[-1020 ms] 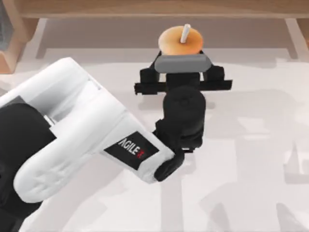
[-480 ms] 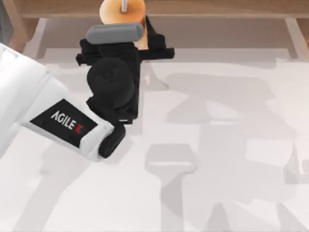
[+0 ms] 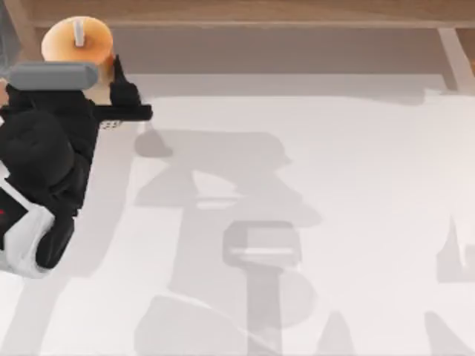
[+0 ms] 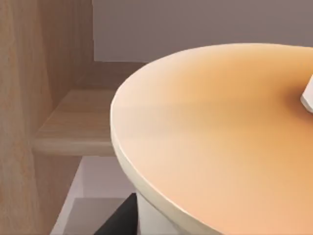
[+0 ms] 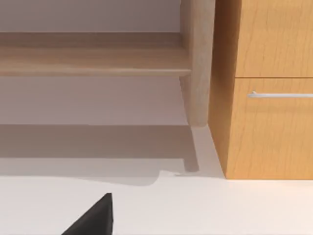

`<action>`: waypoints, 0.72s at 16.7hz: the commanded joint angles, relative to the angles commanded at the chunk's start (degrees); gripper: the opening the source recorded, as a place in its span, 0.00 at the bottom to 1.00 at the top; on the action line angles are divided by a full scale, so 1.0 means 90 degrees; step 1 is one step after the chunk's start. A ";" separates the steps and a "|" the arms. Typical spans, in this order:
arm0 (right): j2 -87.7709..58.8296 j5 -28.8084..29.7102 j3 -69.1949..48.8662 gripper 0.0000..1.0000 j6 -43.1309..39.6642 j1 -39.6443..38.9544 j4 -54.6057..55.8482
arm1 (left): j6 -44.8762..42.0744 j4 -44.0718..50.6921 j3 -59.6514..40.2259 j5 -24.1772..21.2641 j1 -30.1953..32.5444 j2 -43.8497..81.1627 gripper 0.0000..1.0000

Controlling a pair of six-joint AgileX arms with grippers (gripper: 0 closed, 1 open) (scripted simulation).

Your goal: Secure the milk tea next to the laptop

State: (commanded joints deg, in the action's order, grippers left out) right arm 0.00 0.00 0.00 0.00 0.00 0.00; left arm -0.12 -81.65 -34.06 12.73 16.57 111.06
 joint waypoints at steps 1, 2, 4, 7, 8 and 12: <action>0.0000 0.0000 0.0000 1.00 0.0000 0.0000 0.0000 | -0.0018 -0.0031 0.0275 -0.0228 -0.0246 -0.0125 0.00; 0.0000 0.0000 0.0000 1.00 0.0000 0.0000 0.0000 | -0.0035 -0.0060 0.0539 -0.0447 -0.0484 -0.0249 0.00; 0.0000 0.0000 0.0000 1.00 0.0000 0.0000 0.0000 | -0.0064 -0.0111 0.1025 -0.0853 -0.0930 -0.0498 0.00; 0.0000 0.0000 0.0000 1.00 0.0000 0.0000 0.0000 | -0.0085 -0.0175 0.1593 -0.1368 -0.1490 -0.0859 0.00; 0.0000 0.0000 0.0000 1.00 0.0000 0.0000 0.0000 | -0.0085 -0.0195 0.1736 -0.1515 -0.1646 -0.0969 0.00; 0.0000 0.0000 0.0000 1.00 0.0000 0.0000 0.0000 | -0.0055 -0.0265 0.2075 -0.1937 -0.2067 -0.1286 0.00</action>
State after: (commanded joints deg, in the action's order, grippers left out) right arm 0.00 0.00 0.00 0.00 0.00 0.00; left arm -0.62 -84.04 -15.38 -4.70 -2.04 99.48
